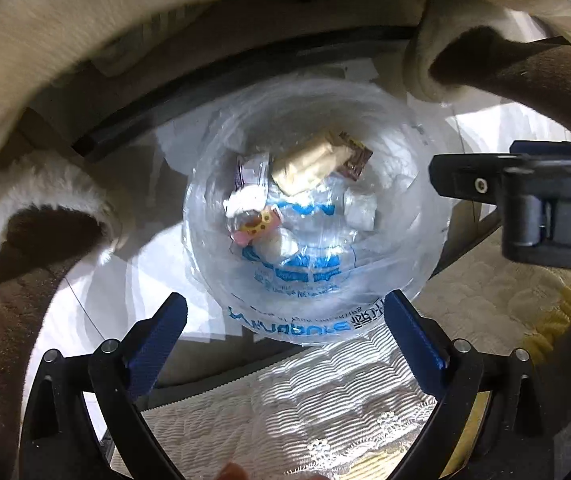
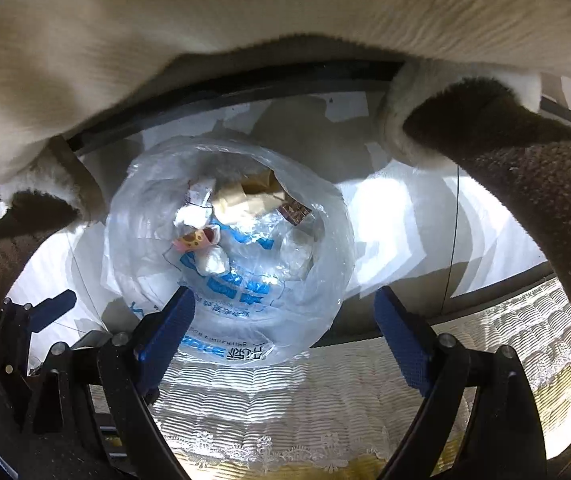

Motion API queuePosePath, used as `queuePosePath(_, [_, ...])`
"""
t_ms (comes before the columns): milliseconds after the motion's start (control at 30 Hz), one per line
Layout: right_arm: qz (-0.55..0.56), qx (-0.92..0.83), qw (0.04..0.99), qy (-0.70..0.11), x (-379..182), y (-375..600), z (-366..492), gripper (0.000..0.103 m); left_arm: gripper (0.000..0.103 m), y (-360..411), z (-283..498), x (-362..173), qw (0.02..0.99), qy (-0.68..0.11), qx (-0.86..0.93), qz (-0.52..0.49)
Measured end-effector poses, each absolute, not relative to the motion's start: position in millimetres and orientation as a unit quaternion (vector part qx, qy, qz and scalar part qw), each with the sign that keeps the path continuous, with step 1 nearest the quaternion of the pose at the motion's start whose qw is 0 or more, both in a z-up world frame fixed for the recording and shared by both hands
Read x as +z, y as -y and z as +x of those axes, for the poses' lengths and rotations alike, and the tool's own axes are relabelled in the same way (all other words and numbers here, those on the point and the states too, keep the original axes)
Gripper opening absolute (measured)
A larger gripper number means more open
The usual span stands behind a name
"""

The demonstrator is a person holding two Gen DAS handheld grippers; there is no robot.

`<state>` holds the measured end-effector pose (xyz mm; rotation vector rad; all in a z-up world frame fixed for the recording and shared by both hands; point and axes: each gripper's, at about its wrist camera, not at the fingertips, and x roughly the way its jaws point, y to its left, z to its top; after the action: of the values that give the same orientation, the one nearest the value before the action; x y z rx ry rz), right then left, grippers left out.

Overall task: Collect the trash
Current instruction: 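Raise both open tools from the bag back over the bed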

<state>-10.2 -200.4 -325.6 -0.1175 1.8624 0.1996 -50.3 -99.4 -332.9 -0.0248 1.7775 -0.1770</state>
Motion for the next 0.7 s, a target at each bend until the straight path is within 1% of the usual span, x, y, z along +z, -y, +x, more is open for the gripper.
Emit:
queuePosePath(500, [-0.05,0.11,0.669,-0.734,-259.1,199.9,-22.9,0.09,0.097,99.5,-63.3,-267.4,0.697,-0.714,-0.063,-0.006])
queuePosePath(700, [-0.057,0.119,0.699,-0.703,-233.4,198.9,-30.4,0.09,0.097,98.9,-71.0,-237.1,0.739,-0.671,-0.049,0.003])
